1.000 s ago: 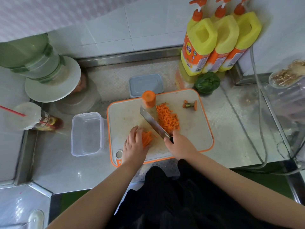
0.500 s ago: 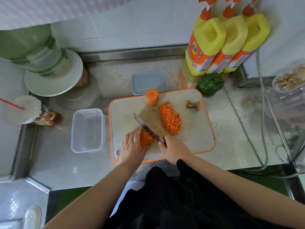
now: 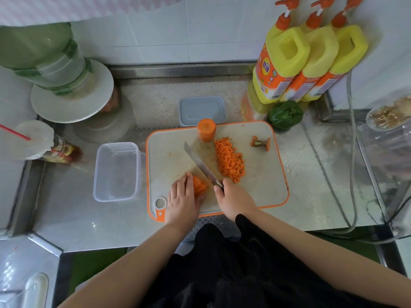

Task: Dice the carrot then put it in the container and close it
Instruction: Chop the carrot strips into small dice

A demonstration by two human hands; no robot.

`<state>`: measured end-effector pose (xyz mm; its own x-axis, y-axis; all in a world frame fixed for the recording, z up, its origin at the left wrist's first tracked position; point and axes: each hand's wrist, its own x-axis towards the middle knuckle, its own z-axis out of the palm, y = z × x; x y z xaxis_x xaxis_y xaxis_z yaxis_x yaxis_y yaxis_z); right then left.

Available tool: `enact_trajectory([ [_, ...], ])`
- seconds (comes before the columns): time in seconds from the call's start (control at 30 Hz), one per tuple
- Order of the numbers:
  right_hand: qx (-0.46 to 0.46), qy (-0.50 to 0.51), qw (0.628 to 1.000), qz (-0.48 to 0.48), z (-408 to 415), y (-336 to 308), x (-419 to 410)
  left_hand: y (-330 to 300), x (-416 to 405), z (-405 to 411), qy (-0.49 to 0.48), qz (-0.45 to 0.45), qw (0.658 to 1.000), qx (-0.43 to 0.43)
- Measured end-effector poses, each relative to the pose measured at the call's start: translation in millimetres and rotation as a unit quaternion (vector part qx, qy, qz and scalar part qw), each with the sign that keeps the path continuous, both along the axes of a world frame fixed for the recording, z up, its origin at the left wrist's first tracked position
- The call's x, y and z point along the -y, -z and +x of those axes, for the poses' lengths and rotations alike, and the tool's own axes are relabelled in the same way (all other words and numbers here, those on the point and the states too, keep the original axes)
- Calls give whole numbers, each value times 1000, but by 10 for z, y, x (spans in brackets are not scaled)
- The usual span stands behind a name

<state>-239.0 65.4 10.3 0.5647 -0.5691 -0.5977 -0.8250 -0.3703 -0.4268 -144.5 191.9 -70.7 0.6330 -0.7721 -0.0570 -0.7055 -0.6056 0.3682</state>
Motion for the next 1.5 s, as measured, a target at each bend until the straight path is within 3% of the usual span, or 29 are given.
enact_trajectory([
  [0.27,-5,-15,1000,13,-6,50,-29,19,108,6,-5,24,1000,19],
  [0.47,27,28,999,-8,-5,0,101,20,190,-14,-23,33,999,31],
  [0.83,-5,-5,1000,1,-48,51,50,-51,126,20,-40,-7,999,-30],
  [0.97,10,32,999,2,-46,6,101,-60,28,145,-56,-23,995,-80],
  [1.2,10,35,999,-2,-61,-4,111,-149,32,483,2,-9,992,-124],
  [1.5,-4,12,1000,-7,-68,-6,85,-176,-2,432,27,32,993,-108],
])
